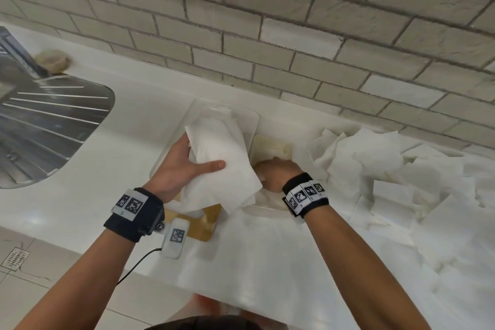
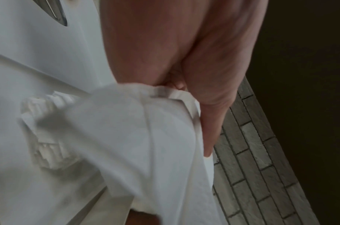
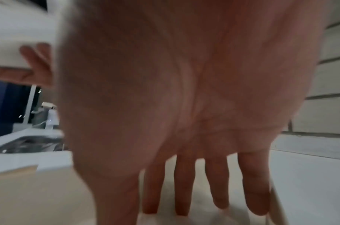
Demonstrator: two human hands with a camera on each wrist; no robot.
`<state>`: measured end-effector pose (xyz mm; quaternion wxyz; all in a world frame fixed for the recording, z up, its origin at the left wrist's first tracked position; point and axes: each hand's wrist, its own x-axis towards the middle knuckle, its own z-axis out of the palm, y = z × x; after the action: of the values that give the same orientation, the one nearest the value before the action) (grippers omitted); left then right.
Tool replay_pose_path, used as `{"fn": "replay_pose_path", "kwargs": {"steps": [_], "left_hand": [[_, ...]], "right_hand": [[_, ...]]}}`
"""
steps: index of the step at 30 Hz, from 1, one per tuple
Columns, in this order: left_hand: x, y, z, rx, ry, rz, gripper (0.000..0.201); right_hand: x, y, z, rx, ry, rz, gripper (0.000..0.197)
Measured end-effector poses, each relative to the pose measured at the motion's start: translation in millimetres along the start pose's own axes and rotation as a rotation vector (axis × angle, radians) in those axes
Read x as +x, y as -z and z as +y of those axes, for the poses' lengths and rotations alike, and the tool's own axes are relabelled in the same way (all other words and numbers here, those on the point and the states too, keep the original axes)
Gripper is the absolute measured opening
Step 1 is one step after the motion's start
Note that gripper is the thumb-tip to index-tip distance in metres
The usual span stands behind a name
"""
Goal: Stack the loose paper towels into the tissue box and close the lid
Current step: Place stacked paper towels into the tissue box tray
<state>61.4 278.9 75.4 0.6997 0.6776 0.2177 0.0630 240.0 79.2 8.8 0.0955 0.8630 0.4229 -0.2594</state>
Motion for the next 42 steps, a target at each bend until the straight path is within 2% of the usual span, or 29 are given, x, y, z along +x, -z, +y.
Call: {"fn": "replay_pose_path", "kwargs": {"steps": [1,2,3,5,7,8,9,12,15,17,20,22,25,27,28,30,32,34,37,38,40,42], "left_hand": [[-0.4,-1.5,1.3,-0.006,-0.004,-0.012,0.076],[-0.6,-3.1,1.7,-0.009,-0.011,-0.019,0.075],[-1.1,-4.4,2.0,-0.010,-0.020,-0.020,0.074],[-0.6,-6.6,1.1,-0.009,-0.028,-0.011,0.074],[0.4,-11.5,-1.3,0.012,-0.044,0.007,0.072],[1.3,-15.6,-1.7,0.035,-0.058,0.012,0.071],[1.8,-20.2,-2.0,0.066,-0.075,0.011,0.071],[0.7,-40.1,-0.7,0.176,-0.169,-0.003,0.066],[-2.3,-58.6,2.9,0.231,-0.287,-0.056,0.044],[-2.6,-64.0,4.9,0.285,-0.311,-0.089,0.036],[-5.7,-61.0,7.8,0.330,-0.240,-0.153,0.058],[-8.9,-57.0,8.7,0.315,-0.177,-0.140,0.065],[-6.9,-48.8,7.8,0.227,-0.105,-0.006,0.044],[-1.3,-40.6,1.4,0.240,-0.152,0.107,0.048],[1.2,-36.4,-1.6,0.252,-0.205,0.151,0.058],[5.8,-29.8,-4.1,0.276,-0.323,0.156,0.075],[9.5,-31.0,-1.1,0.318,-0.360,0.071,0.065],[11.0,-38.2,1.4,0.297,-0.285,-0.041,0.045],[3.3,-58.0,14.1,0.070,-0.095,-0.106,0.024],[-0.8,-63.1,21.3,-0.037,-0.059,-0.137,0.024],[-6.0,-67.6,30.2,-0.214,-0.025,-0.212,0.038],[-11.0,-69.1,36.6,-0.214,-0.078,-0.244,0.031]], "right_hand": [[0.3,-0.7,2.0,-0.049,0.004,-0.015,0.043],[-3.0,0.3,5.6,-0.023,-0.008,0.030,0.045],[-9.5,5.6,7.4,0.097,-0.038,0.129,0.042],[-32.7,18.2,0.1,0.549,-0.109,0.496,0.025],[-65.0,33.4,-21.1,0.874,-0.079,0.906,0.010],[-80.9,41.1,-34.5,0.953,-0.048,1.026,0.007],[-94.3,48.0,-47.6,0.990,0.002,1.076,0.007],[-111.4,53.7,-73.6,0.985,0.062,1.016,0.027],[-102.9,42.0,-86.4,0.852,-0.034,0.926,0.052],[-98.0,35.4,-84.7,0.922,-0.071,0.896,0.047],[-99.6,28.7,-66.1,1.245,-0.089,0.883,0.021],[-107.8,27.7,-51.7,1.539,-0.095,0.806,0.022],[-124.7,32.8,-37.0,1.966,-0.001,0.690,0.020],[-133.6,35.5,-28.2,2.155,0.027,0.674,0.011],[-137.4,35.8,-25.0,2.196,0.028,0.678,0.018],[-140.6,35.5,-20.8,2.216,0.027,0.692,0.021],[-143.0,37.2,-21.3,2.207,0.037,0.687,0.018],[-143.0,39.6,-25.4,2.152,0.012,0.684,0.013],[-136.6,38.5,-32.8,2.037,-0.045,0.693,0.003],[-132.7,36.8,-34.7,1.979,-0.063,0.711,0.003],[-127.0,32.6,-35.5,1.826,-0.090,0.781,0.008],[-126.4,33.1,-36.5,1.723,-0.072,0.857,0.013]]}}
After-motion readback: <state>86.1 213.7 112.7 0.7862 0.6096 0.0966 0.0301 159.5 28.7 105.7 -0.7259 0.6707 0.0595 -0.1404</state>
